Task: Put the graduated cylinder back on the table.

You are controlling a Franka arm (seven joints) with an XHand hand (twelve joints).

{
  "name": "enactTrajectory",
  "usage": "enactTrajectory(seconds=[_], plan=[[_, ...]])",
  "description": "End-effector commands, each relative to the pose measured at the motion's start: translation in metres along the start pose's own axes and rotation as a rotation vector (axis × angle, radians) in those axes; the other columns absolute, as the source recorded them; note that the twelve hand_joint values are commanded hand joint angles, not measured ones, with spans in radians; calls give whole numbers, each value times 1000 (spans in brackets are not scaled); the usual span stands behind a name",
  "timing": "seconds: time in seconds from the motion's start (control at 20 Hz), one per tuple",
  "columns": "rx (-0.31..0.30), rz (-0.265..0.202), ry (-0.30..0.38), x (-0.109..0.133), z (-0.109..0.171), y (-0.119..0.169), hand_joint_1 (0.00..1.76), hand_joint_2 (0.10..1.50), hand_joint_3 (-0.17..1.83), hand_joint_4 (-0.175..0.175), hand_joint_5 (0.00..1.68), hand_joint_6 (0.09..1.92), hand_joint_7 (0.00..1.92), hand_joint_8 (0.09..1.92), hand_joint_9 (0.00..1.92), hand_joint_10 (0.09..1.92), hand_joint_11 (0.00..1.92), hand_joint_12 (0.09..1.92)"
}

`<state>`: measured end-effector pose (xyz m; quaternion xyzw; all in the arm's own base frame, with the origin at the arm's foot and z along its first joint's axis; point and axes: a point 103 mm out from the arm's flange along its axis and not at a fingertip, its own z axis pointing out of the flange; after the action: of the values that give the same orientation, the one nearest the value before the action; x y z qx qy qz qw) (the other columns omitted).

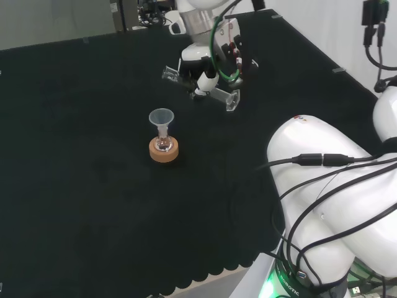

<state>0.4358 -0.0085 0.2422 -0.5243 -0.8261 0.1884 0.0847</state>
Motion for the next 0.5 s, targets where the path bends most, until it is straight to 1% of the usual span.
enactTrajectory(seconds=[0.05, 0.3, 0.35, 0.5], plan=[[-87, -36, 100, -2, 5, 4, 1109, 1068, -11, 48, 1103, 825, 1483, 139, 1612, 87, 1427, 641], [-156, -41, 193, -15, 13, 12, 1109, 1068, -11, 49, 1101, 827, 1482, 137, 1611, 87, 1428, 640], [-174, -35, 219, -20, 14, 13, 1109, 1068, -11, 49, 1101, 827, 1482, 137, 1611, 87, 1428, 640], [-228, -38, 274, -33, 21, 22, 1108, 1068, -11, 49, 1100, 829, 1482, 137, 1611, 87, 1428, 639]])
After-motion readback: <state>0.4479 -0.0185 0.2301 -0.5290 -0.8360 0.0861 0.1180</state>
